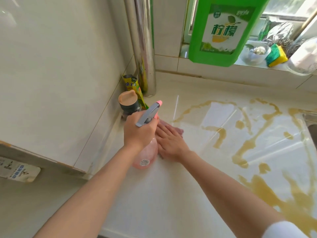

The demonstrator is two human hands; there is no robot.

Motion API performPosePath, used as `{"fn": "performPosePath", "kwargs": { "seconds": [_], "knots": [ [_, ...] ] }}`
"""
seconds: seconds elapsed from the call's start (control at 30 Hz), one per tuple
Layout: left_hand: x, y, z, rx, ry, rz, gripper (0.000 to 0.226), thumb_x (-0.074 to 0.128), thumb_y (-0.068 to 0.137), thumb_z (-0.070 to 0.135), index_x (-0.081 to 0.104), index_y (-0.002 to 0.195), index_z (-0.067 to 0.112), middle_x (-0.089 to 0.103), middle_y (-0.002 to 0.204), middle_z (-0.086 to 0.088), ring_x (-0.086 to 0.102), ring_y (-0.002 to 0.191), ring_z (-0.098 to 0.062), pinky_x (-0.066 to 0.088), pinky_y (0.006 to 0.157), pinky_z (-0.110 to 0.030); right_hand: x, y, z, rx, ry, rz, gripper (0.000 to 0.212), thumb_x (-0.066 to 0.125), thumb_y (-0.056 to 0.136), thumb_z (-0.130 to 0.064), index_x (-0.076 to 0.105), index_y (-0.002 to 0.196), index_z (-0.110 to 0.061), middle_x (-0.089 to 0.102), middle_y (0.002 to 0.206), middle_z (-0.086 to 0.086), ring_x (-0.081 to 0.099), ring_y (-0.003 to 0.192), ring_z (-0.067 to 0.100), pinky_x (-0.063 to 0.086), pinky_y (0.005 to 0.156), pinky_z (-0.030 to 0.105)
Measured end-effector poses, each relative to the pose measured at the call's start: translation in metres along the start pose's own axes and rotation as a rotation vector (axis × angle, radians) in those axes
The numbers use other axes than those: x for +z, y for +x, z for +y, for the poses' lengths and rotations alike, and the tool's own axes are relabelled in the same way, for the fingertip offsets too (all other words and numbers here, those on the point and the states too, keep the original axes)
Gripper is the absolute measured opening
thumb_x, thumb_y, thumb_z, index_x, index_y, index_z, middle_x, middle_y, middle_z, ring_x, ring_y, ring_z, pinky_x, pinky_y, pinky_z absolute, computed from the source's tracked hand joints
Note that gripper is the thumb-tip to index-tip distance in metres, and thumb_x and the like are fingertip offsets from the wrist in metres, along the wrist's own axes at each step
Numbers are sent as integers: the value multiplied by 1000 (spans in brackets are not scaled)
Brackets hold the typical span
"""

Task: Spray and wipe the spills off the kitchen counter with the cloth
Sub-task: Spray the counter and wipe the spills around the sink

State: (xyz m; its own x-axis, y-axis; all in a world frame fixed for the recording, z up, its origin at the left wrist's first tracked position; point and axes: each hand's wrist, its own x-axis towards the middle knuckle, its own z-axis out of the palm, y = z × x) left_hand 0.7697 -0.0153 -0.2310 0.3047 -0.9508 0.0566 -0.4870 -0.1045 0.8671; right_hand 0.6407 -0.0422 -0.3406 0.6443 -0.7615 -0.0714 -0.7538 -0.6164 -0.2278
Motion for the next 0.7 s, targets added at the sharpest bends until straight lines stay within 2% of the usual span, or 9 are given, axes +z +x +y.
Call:
{"fn": "performPosePath", "kwargs": {
  "seconds": [0.07,0.17,0.27,0.33,0.4,0.5,0.57,0.63,0.7],
  "knots": [
    [4,6,-1,-16,-3,-1,36,52,75,33,67,76,0,65,69,-22,63,70,-41,56,67,-57,-8,13,23,118,-15,-3,72,-5,84,-50,14,151,-35,4,162,-2,-3,149,18,-6,119,36],
    [8,7,0,-34,-1,-11,38,52,74,35,69,75,1,68,73,-21,65,72,-41,56,67,-58,-19,13,57,348,-7,-7,57,7,94,-50,8,151,-41,-3,162,-3,-9,148,18,-7,117,36],
    [13,5,8,-49,-36,-15,38,53,74,36,72,76,3,72,76,-19,66,73,-40,56,68,-58,-35,-5,99,619,80,-58,56,11,99,-48,-2,152,-36,-14,161,-1,-16,147,19,-9,118,39],
    [19,5,15,-51,-56,-29,41,53,73,38,73,77,2,71,77,-21,66,73,-42,56,69,-59,-40,-23,117,782,129,-18,59,12,100,-46,-6,153,-29,-15,161,1,-15,147,21,-9,119,42],
    [27,6,20,-36,-63,-51,46,51,71,40,71,77,0,70,78,-23,65,73,-44,56,68,-60,-37,-36,120,847,94,15,59,12,100,-43,-6,153,-25,-14,161,3,-14,147,21,-8,119,43],
    [40,10,29,-22,-64,-75,45,50,71,38,69,78,-3,69,79,-25,65,73,-45,56,66,-60,-26,-49,96,702,31,28,61,4,95,-47,0,153,-29,-8,162,-1,-9,148,21,-8,117,41],
    [51,15,35,-22,-73,-81,44,51,68,41,69,75,2,70,76,-22,65,71,-43,56,67,-59,-22,-63,74,480,-26,11,68,1,90,-50,18,152,-28,12,161,-1,11,148,24,-1,116,40],
    [63,18,41,-32,-91,-94,42,51,65,46,68,73,9,70,72,-17,65,70,-42,57,68,-57,-14,-80,67,280,-52,19,58,14,97,-46,39,145,-26,36,152,1,34,140,27,11,112,40],
    [75,20,45,-35,-95,-113,42,51,64,46,67,72,8,69,71,-16,65,68,-42,57,68,-58,-13,-95,78,236,-55,5,53,24,97,-45,40,144,-29,38,151,-3,34,140,24,12,112,37]
  ]
}}
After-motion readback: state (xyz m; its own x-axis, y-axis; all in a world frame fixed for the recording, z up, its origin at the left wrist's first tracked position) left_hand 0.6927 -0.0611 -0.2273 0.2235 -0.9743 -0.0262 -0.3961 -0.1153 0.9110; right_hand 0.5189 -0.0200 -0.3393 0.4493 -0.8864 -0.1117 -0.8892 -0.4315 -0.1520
